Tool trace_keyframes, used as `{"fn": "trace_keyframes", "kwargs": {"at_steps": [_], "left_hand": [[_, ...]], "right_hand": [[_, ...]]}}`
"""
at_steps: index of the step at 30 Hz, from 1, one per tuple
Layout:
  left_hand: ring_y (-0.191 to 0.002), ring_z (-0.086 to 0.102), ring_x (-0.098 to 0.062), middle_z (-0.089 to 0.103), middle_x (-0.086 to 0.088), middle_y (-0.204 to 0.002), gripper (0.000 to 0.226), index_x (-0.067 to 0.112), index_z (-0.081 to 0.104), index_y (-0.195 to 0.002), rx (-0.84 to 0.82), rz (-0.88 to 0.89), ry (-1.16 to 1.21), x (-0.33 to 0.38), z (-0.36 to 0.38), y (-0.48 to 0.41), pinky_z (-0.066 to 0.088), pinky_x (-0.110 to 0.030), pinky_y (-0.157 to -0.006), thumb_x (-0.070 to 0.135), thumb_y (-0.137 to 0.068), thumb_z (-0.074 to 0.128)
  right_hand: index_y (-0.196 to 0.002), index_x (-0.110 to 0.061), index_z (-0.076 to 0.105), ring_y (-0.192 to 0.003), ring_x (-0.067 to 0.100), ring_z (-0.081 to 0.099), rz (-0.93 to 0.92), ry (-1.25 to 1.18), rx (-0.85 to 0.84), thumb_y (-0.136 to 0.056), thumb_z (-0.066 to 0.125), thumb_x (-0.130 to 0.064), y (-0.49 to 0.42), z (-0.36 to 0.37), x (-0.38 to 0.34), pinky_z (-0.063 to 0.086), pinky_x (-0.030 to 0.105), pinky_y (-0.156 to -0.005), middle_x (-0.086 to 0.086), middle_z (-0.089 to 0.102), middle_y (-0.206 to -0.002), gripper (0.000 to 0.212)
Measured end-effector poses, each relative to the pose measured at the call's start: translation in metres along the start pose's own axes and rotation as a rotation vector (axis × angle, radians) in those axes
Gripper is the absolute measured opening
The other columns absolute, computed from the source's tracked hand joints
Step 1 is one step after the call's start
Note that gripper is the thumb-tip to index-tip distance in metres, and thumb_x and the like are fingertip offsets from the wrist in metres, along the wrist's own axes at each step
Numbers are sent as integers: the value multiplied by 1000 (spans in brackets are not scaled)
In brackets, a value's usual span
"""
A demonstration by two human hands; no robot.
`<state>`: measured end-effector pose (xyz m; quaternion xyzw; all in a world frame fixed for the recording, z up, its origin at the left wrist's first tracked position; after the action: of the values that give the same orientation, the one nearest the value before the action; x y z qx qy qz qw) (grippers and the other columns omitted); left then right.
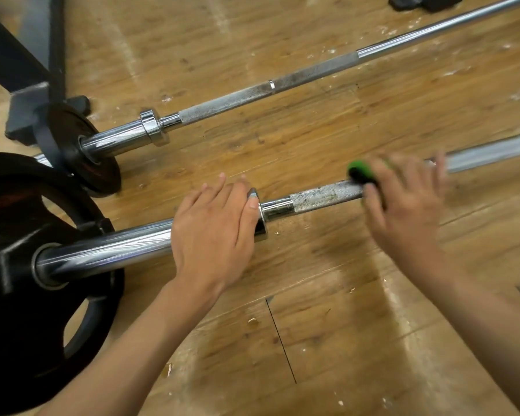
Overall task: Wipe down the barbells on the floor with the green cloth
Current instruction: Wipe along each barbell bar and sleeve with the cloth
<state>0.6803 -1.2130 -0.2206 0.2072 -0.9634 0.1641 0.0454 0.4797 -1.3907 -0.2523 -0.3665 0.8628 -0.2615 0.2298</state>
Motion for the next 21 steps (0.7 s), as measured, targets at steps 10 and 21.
{"fn": "trace_keyframes", "kwargs": {"at_steps": [10, 21], "left_hand": [[-146, 49, -23, 53, -3, -155, 58, 12, 57, -148, -35, 21, 46, 24, -15, 49, 40, -39, -108, 41, -112, 22], [-154, 35, -21, 48, -3, -160, 64, 15, 55, -150, -390, 261, 142, 33, -41, 70, 23, -32, -117, 54, -107, 28]], "right_hand": [[-131, -17, 67, -112, 29, 60, -214, -172, -249, -105, 51, -29, 34, -19, -117, 24, 50, -126, 6, 67, -118, 33], [-121, -14, 69, -102, 33, 58, 102, -76, -295, -104, 42, -26, 64, -69, -75, 28, 49, -121, 5, 67, -103, 34]]}}
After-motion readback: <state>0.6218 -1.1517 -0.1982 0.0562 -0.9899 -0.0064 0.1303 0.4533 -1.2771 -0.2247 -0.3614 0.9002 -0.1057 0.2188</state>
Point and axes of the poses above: each hand's wrist, its own y-axis away from the middle knuckle, its own z-axis out of the palm, x = y × z, the point moved 4 cm from there along -y, towards the middle knuckle
